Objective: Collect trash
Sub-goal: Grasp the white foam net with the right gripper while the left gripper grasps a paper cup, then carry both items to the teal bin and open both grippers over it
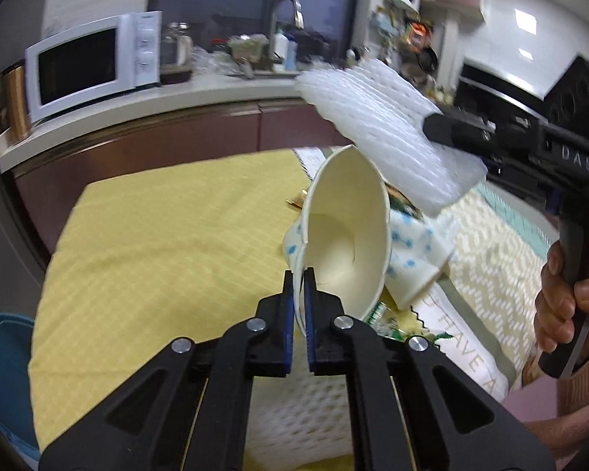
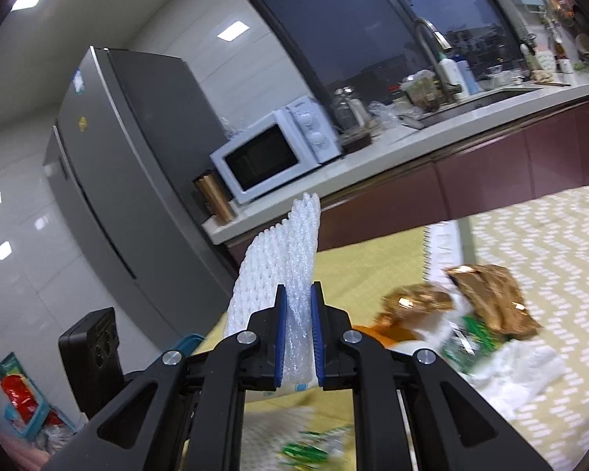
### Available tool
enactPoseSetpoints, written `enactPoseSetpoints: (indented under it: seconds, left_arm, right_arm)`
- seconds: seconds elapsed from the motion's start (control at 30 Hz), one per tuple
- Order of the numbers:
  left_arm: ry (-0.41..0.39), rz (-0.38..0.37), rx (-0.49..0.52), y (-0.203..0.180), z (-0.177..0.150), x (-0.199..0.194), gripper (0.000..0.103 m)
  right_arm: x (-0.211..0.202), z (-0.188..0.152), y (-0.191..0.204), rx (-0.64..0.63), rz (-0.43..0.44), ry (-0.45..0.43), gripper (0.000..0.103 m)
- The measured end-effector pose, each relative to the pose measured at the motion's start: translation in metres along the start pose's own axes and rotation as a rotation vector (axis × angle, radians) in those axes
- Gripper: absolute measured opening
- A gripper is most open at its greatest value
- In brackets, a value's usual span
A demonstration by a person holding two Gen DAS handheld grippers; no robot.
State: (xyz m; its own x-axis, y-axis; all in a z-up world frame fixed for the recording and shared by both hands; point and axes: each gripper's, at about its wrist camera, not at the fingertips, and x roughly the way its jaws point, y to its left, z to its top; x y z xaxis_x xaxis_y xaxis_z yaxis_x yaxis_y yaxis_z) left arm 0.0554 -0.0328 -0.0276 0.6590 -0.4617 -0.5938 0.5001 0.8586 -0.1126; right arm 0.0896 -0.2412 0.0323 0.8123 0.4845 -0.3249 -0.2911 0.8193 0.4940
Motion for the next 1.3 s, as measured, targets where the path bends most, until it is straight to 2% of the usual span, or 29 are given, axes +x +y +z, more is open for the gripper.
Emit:
enactPoseSetpoints:
  seconds: [0.1, 0.23, 0.3, 0.5, 0.67, 0.8, 1.0, 1.3]
  left_arm:
    - [-0.023, 0.029, -0.043, 0.024, 0.000, -0.018, 0.005]
    - [-0.048, 0.107, -0.118, 0.067, -0.008, -0.052, 0.005]
    - [-0.055, 0.170, -0.164, 0.091, -0.017, -0.070, 0.005]
    - [-0.069, 0.322, -0.274, 0.156, -0.046, -0.115, 0.005]
    - [-0.049, 0.456, -0.369, 0.216, -0.079, -0.145, 0.005]
    - [-0.012, 0.512, -0.432, 0.249, -0.099, -0.150, 0.005]
    - [0.063, 0.558, -0.499, 0.286, -0.125, -0.138, 0.005]
    - [0.168, 0.604, -0.524, 0.318, -0.147, -0.116, 0.005]
  right_arm:
    - [0.010, 0.007, 0.014, -0.004, 0.057, 0.006, 0.011]
    - [0.031, 0.011, 0.037, -0.026, 0.130, 0.044, 0.011]
    - [0.046, 0.011, 0.051, -0.038, 0.161, 0.075, 0.011]
    - [0.102, -0.003, 0.102, -0.072, 0.270, 0.208, 0.011]
    - [0.148, -0.023, 0.147, -0.105, 0.341, 0.325, 0.011]
    - [0.187, -0.041, 0.178, -0.111, 0.382, 0.416, 0.011]
    - [0.236, -0.073, 0.201, -0.081, 0.386, 0.540, 0.011]
    - [0.291, -0.111, 0.217, -0.075, 0.292, 0.657, 0.011]
